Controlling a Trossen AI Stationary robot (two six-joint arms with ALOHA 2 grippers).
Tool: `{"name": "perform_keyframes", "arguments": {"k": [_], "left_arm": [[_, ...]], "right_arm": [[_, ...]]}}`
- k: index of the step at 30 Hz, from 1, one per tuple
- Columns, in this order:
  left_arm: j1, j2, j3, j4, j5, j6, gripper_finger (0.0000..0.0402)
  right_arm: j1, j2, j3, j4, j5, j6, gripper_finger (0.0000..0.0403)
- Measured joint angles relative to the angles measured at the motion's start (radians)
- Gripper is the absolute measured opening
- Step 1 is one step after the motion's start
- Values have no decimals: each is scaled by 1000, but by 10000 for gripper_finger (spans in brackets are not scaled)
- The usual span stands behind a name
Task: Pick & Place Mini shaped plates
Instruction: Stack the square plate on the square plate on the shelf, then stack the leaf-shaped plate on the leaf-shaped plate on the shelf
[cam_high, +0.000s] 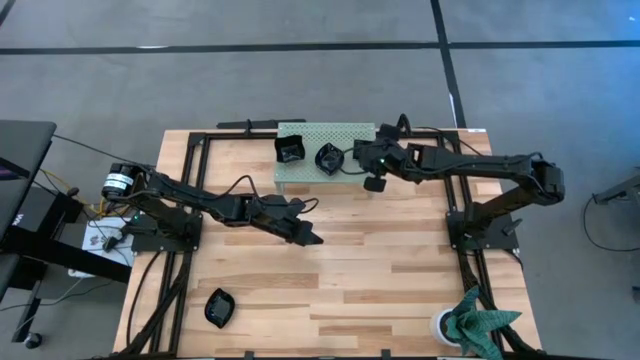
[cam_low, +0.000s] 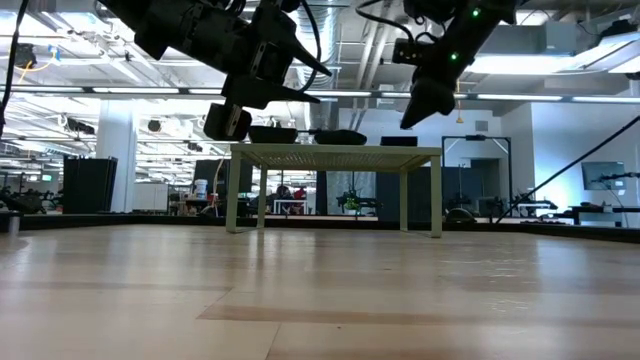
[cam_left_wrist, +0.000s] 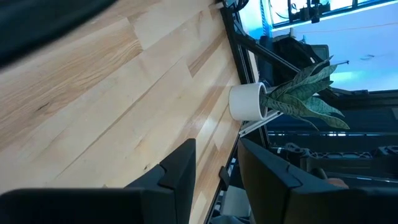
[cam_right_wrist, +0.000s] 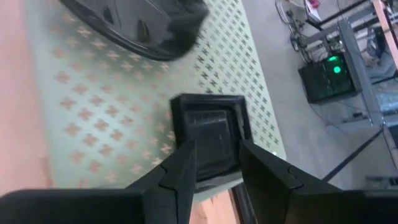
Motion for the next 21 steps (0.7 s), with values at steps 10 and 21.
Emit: {"name": "perform_keyframes", "arguments": {"k": [10,21], "left_arm": [[0,0,0,12,0,0,122],[-52,0,0,14,147,123,122]], "right_arm": [[41,10,-1,-9,0,-15,118],[292,9,-1,12,-113,45,118]]}}
